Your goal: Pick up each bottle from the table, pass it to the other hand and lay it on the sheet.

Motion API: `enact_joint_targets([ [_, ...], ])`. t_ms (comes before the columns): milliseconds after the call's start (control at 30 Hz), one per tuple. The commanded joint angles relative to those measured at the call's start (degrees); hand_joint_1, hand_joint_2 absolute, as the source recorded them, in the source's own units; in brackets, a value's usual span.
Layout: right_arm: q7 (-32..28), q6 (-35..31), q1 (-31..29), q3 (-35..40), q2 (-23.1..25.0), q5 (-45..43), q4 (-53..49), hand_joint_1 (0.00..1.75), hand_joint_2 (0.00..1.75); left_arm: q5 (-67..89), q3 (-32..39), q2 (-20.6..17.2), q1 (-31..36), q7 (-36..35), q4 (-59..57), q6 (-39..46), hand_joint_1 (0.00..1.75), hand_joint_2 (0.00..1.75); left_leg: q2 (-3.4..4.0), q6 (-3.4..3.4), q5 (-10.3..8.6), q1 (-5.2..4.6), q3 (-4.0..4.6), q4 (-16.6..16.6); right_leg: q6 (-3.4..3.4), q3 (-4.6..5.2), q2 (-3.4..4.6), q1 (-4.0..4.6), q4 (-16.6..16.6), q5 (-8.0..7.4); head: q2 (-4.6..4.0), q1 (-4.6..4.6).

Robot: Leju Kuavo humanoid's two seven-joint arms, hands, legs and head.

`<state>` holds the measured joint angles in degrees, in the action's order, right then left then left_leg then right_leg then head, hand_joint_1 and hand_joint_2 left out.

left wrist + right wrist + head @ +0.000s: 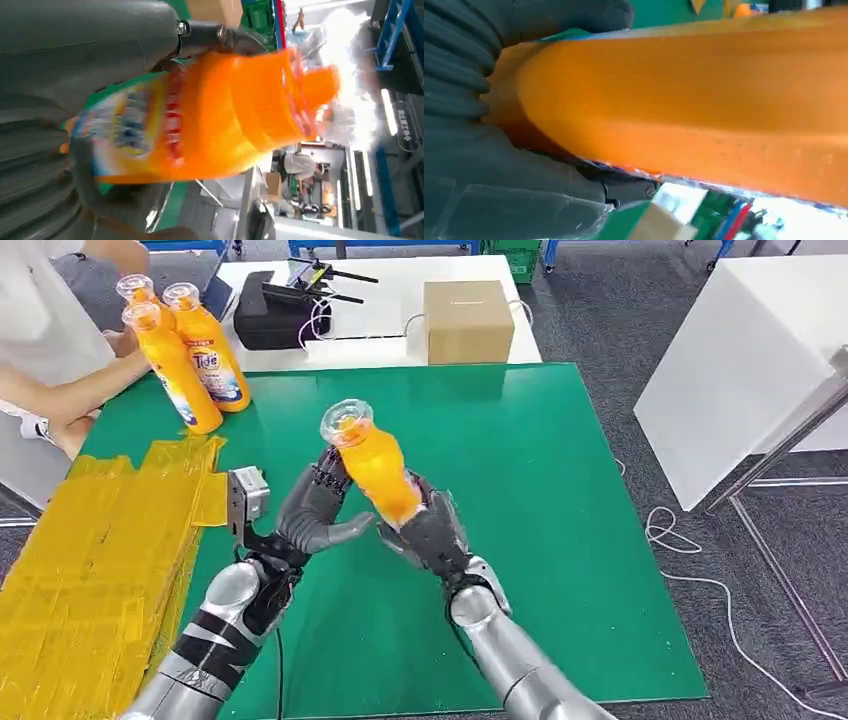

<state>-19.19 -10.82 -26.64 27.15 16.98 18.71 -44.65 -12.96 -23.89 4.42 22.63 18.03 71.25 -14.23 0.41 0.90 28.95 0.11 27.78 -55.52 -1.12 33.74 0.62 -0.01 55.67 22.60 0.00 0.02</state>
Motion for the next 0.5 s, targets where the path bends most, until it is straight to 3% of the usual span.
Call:
enact_joint_targets([
  [33, 1.31, 0.1, -3.24, 10.38, -0.23, 1.21, 3.93, 1.75, 1.75, 1.25, -4.0, 0.68, 4.37, -0.48, -5.8, 0.18, 0.0, 1.75, -0.07, -0.02, 0.02, 0.04, -0.06, 0.0, -0.03, -0.09, -0.08, 0.04, -0.04, 0.02, 0.0, 0.0],
  [500, 1.02, -0.34, -3.3, 12.19, -0.42, 2.37, 4.5, 1.75, 1.75, 1.96, -4.74, 1.11, 4.58, -0.53, -6.15, 0.68, 0.0, 1.75, -0.17, -0.03, 0.03, 0.05, -0.08, -0.02, -0.03, -0.13, -0.19, 0.05, -0.05, 0.04, 0.0, 0.0],
])
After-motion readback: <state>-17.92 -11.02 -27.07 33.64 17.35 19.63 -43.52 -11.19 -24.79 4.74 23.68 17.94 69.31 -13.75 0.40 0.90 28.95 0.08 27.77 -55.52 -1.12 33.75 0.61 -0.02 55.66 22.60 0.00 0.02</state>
